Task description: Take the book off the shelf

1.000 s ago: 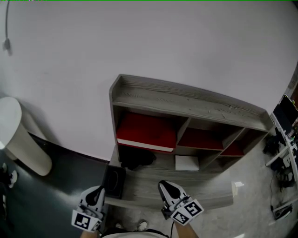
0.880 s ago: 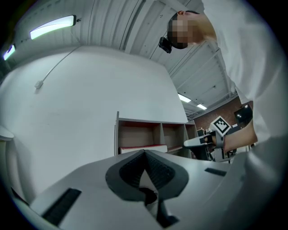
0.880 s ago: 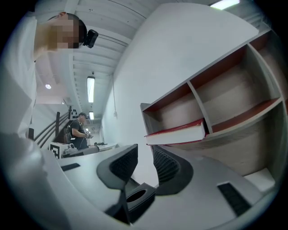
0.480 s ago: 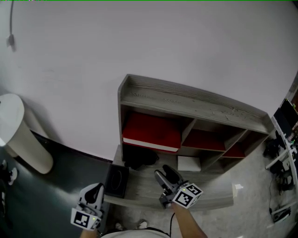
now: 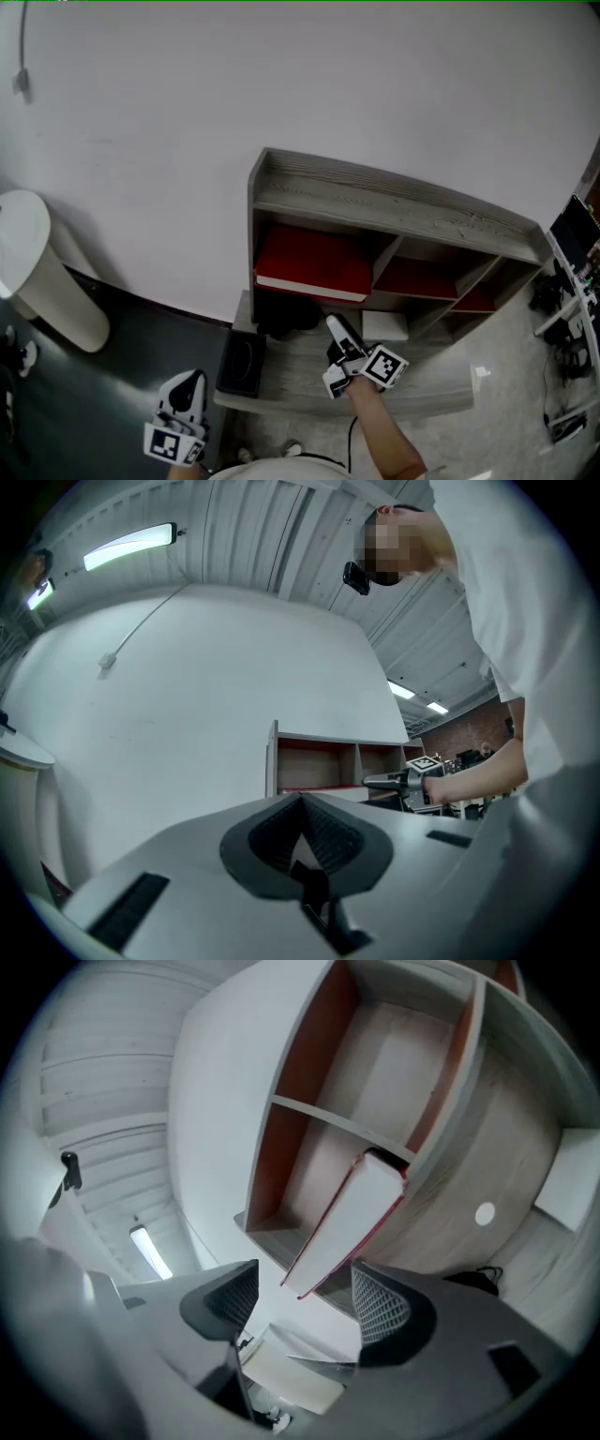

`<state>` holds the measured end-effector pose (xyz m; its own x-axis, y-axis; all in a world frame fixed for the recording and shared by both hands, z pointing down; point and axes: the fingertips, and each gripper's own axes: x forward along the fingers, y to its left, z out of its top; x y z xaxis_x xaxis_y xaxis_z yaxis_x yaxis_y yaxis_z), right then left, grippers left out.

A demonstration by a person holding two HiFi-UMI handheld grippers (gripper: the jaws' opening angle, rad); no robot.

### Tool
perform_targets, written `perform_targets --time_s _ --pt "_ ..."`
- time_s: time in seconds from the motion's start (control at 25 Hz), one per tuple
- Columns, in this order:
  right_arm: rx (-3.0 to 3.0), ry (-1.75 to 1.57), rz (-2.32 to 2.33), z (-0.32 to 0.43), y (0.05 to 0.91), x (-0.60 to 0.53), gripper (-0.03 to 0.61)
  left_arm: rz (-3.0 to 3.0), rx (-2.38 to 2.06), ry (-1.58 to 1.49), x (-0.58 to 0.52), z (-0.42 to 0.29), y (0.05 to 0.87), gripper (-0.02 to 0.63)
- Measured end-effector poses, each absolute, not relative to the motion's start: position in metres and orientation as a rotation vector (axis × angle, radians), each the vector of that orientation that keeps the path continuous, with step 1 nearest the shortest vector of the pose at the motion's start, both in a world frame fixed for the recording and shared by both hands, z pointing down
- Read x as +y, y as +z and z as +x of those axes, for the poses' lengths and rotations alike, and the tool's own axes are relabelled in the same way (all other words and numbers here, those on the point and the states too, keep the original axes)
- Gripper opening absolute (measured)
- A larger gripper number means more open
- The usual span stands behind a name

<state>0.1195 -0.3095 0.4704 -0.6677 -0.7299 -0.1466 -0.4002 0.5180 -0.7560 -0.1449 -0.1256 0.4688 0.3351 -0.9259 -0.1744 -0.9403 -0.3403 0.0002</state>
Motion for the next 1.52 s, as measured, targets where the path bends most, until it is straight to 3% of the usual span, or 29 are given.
perform_targets --time_s 0.2,0.4,0.72,1.52 --pt "2.156 -1.116 -1.112 0.139 0.498 -0.322 0.368 -2.482 1.749 0.232 -0.126 -0.152 0.468 0.017" --pt "2.057 -1.148 -1.026 0.138 0.490 -0.339 0.394 -2.508 1.741 0.235 -0.128 -0.152 0.469 0.017" --pt "1.930 -1.141 -1.012 0.146 0.492 -0.367 0.495 -2.521 1.737 0.221 -0.134 -0.150 0.468 0.017" --pt "1.804 -1.215 -0.965 0.127 0.486 -0.426 0.506 -2.490 1.793 0.228 -0.125 -0.157 0.473 0.017"
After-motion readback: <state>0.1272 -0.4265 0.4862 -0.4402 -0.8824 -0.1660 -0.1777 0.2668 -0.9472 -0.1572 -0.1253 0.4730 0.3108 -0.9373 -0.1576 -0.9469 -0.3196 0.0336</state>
